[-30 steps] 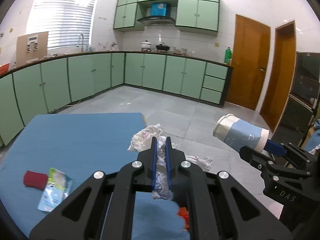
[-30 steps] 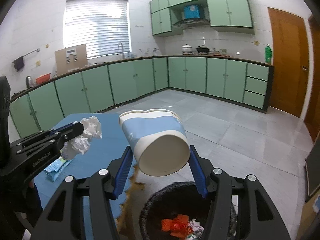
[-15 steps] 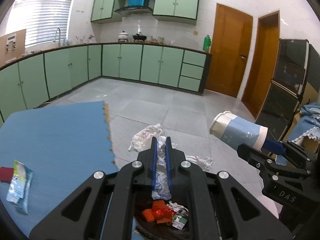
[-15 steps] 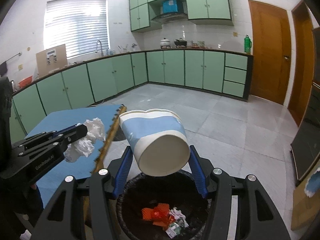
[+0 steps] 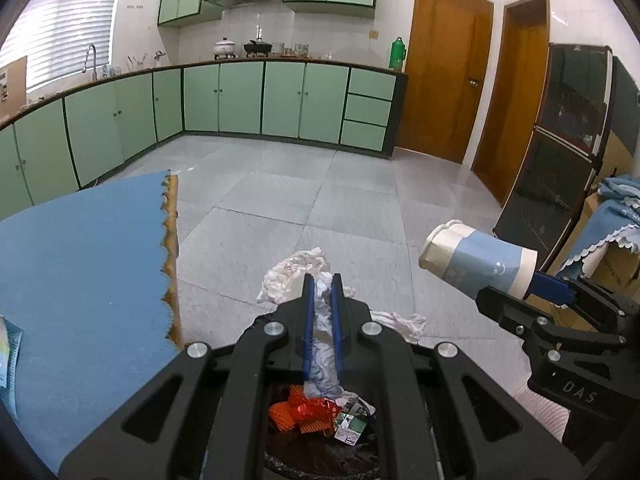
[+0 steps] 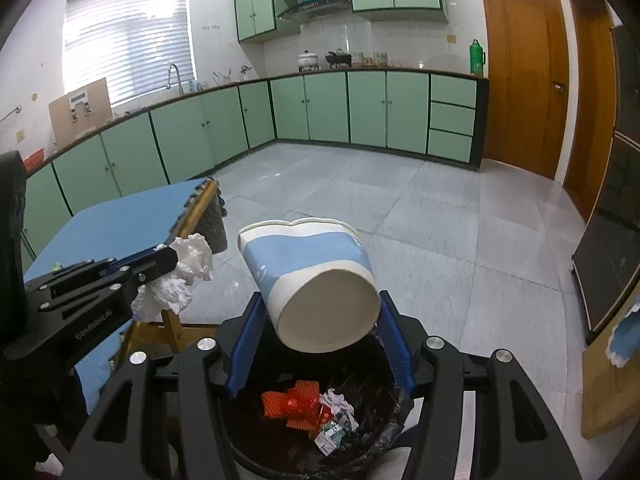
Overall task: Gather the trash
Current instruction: 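Open both grippers to drop the tissue and cup into the bin, then move both open grippers back over the milk carton and red cloth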
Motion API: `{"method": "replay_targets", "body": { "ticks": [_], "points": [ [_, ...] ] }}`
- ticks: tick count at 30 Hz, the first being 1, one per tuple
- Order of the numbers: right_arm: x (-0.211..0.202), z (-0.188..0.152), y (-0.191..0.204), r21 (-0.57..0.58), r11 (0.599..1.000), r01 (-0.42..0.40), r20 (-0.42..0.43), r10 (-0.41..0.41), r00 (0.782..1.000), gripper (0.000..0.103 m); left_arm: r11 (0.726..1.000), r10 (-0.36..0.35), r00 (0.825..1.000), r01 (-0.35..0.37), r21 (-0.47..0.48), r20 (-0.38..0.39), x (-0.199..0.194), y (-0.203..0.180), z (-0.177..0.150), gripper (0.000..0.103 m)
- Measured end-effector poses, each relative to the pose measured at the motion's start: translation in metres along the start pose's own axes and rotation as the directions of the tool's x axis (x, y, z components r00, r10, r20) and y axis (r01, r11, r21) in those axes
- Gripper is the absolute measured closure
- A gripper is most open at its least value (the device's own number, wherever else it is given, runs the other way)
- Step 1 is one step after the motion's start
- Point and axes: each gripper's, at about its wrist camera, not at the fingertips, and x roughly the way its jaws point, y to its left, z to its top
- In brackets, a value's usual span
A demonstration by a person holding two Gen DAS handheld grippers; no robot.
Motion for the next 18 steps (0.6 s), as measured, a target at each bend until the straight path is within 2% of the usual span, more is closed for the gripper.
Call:
{"method": "replay_targets", "body": {
  "ticks": [4, 5, 6, 8, 10, 13, 15, 18],
  "points": [
    [0.014, -0.006, -0.004, -0.005, 1.000, 0.011, -0.028, -0.011, 1.000, 0.046, 1.000, -0.016, 1.000, 0.016, 0.002, -0.021, 0.012, -0.007, 0.001, 0.092],
    [0.017, -0.009, -0.004, -0.003, 1.000, 0.017, -0.033, -0.017, 0.999, 0.040, 1.000, -0.021, 1.000, 0.021, 0.003, -0.021, 0.014, -0.008, 0.000, 0.088],
    [0.019, -0.009, -0.008, 0.000, 1.000, 0.026, -0.033, -0.026, 0.999, 0.032, 1.000, -0.028, 0.999, 0.029, 0.005, -0.026, 0.016, -0.008, 0.000, 0.073],
    [0.021, -0.010, -0.011, 0.008, 0.999, 0.042, -0.032, -0.042, 0.999, 0.029, 1.000, -0.028, 0.999, 0.028, 0.009, -0.025, 0.017, -0.010, 0.000, 0.054],
    [0.021, -0.011, -0.013, 0.017, 0.999, 0.052, -0.032, -0.051, 0.998, 0.027, 0.999, -0.034, 0.999, 0.034, 0.009, -0.020, 0.015, -0.008, -0.001, 0.054],
    [0.016, -0.010, -0.016, 0.020, 0.997, 0.072, -0.021, -0.071, 0.997, 0.019, 1.000, -0.028, 1.000, 0.028, 0.008, -0.008, 0.010, -0.004, 0.001, 0.052],
    [0.011, -0.007, -0.015, 0.019, 0.996, 0.082, -0.008, -0.082, 0.997, 0.011, 1.000, -0.022, 1.000, 0.022, 0.001, 0.003, 0.005, 0.001, 0.003, 0.049],
    [0.002, -0.004, -0.011, 0.024, 0.996, 0.086, 0.014, -0.086, 0.996, 0.006, 1.000, -0.009, 1.000, 0.009, -0.010, 0.021, -0.007, 0.010, 0.008, 0.044]
  ]
}}
